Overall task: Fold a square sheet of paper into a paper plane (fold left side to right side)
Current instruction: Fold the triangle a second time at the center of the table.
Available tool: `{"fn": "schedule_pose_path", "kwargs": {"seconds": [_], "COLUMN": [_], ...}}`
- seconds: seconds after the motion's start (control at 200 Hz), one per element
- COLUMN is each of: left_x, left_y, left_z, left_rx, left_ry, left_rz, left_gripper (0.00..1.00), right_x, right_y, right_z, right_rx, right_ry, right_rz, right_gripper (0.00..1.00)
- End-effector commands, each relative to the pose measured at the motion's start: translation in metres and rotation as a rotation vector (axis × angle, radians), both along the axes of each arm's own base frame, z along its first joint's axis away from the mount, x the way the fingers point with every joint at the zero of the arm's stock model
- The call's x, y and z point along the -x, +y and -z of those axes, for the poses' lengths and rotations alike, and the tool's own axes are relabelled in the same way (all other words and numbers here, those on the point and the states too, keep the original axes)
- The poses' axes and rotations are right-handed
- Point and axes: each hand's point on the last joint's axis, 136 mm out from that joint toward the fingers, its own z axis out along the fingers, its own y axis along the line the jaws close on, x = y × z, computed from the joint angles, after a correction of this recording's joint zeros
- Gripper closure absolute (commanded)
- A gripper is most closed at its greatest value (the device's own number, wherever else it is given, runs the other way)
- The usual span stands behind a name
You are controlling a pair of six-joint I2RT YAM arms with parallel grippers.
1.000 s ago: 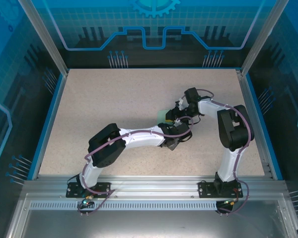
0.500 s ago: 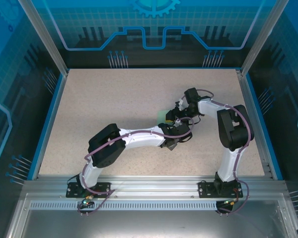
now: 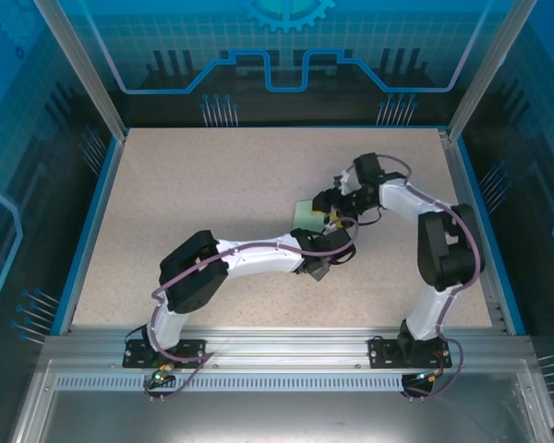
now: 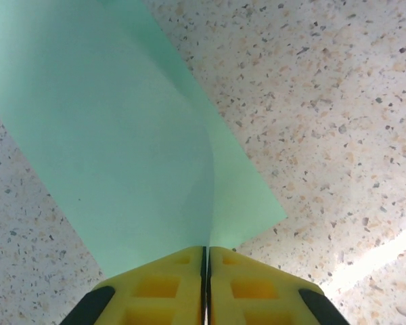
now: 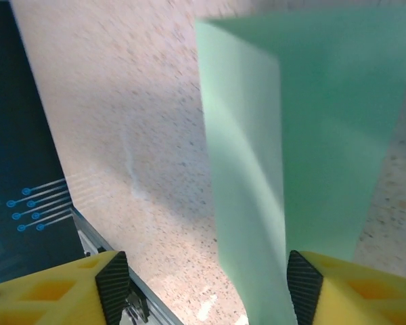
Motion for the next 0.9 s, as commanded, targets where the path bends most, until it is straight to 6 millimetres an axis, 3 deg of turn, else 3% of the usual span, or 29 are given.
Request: {"fn": "schedule_pose_path", "kwargs": {"seconds": [0.0, 0.165, 0.305, 0.62, 0.89], "left_x": [0.002, 0.002, 0.002, -0.011, -0.023], "left_y": [0.001, 0.002, -0.002, 0.009, 0.025], "left_z": [-0.015, -0.020, -0.029, -0.027, -0.023], "left_rx": [0.084, 0.188, 0.323, 0.473, 0.516], "left_ry": [0.037, 0.118, 0.226, 0.355, 0.396], "left_rz": [-0.003, -0.005, 0.011, -0.011, -0.032], "left_gripper": [0.88, 0.87, 0.86, 0.85, 0.85], "right_x": [0.000, 0.018, 0.037, 0.073, 0.088], "right_y": [-0.028, -0.051, -0.052, -0.026, -0.003], "right_z": [-0.027, -0.021, -0.004, 0.041, 0.069], "right_rx": [0.009, 0.012, 0.007, -0.008, 0.056], "right_ry": [-0.063, -0.083, -0.074, 0.001, 0.056], "right_rz": [0.053, 0.105, 0.095, 0.024, -0.041], "right_gripper": [0.27, 0.29, 0.39, 0.72, 0.81]}}
